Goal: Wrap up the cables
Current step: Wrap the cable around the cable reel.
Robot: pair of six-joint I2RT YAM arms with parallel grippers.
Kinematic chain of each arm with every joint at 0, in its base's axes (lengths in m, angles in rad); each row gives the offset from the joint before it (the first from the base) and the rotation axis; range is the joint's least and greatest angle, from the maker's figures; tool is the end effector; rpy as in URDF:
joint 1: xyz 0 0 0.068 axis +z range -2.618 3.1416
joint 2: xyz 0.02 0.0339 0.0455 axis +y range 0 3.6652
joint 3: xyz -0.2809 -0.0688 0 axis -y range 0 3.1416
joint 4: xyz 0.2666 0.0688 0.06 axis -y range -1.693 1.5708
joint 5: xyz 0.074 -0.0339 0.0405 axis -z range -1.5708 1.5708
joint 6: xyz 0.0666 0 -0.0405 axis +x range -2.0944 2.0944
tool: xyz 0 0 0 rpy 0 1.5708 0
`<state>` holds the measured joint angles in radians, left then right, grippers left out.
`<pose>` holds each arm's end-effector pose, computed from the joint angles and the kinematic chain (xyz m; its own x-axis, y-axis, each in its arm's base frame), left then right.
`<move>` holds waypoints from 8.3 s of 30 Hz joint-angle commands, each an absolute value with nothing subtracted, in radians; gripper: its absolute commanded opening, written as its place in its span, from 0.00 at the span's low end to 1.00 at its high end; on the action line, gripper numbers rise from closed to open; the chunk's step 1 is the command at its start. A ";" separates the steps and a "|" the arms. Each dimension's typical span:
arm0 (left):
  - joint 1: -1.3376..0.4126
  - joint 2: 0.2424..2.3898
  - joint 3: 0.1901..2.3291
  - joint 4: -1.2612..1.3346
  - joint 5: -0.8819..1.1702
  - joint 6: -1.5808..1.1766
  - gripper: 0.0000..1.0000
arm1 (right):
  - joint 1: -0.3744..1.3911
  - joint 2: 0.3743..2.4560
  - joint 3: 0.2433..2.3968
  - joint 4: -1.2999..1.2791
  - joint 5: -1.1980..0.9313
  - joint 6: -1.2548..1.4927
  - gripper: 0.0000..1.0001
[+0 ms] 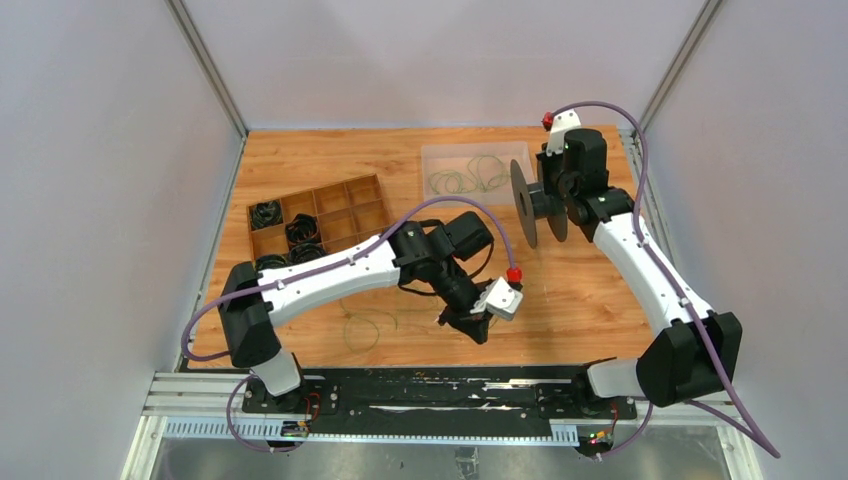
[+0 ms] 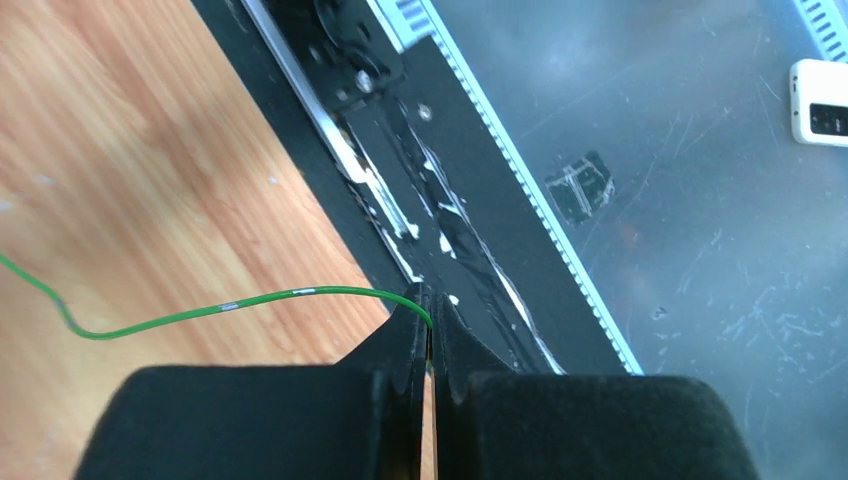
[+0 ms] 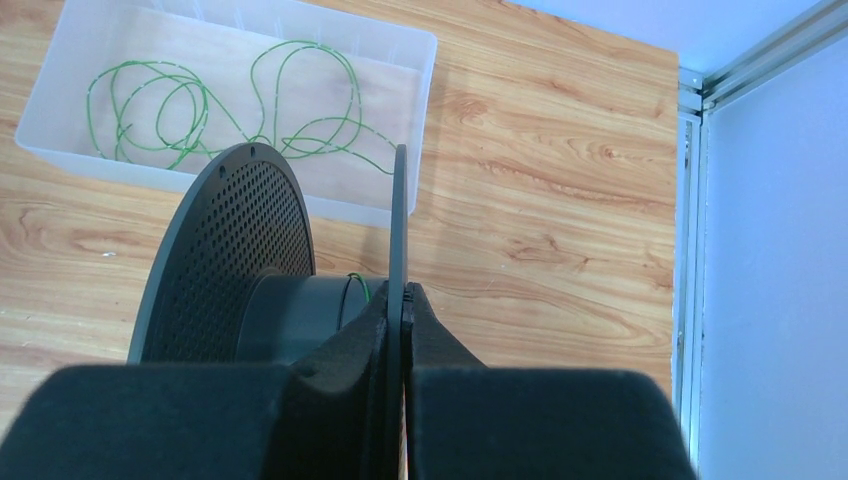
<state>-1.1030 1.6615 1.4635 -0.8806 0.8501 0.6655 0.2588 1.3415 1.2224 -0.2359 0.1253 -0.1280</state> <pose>0.1242 -0.3567 0.2957 0.1499 0.6068 -0.7806 0.8346 -0.5009 -0.2291 0.3495 0.0839 0.3663 -0.3153 -0.2145 -0.9244 -0.1824 0.9697 -0.1628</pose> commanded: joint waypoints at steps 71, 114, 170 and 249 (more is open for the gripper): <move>-0.335 1.822 1.899 -0.574 0.538 0.067 0.00 | 0.294 1.154 1.104 -0.340 -0.534 -0.285 0.01; -0.559 1.755 1.278 -0.316 0.541 0.151 0.00 | 0.005 1.264 1.348 -0.243 -0.623 0.388 0.01; -1.000 1.814 1.609 -0.531 0.446 0.214 0.00 | 0.162 1.327 1.355 -0.328 -0.039 0.222 0.01; -0.862 1.816 1.915 -0.718 0.096 0.235 0.10 | 0.326 1.254 1.171 -0.211 -0.138 -0.051 0.01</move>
<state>-0.8761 1.8584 1.9312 -0.7551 0.0639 0.2508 0.3340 1.2861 1.1599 -0.2386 -0.1200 -0.0433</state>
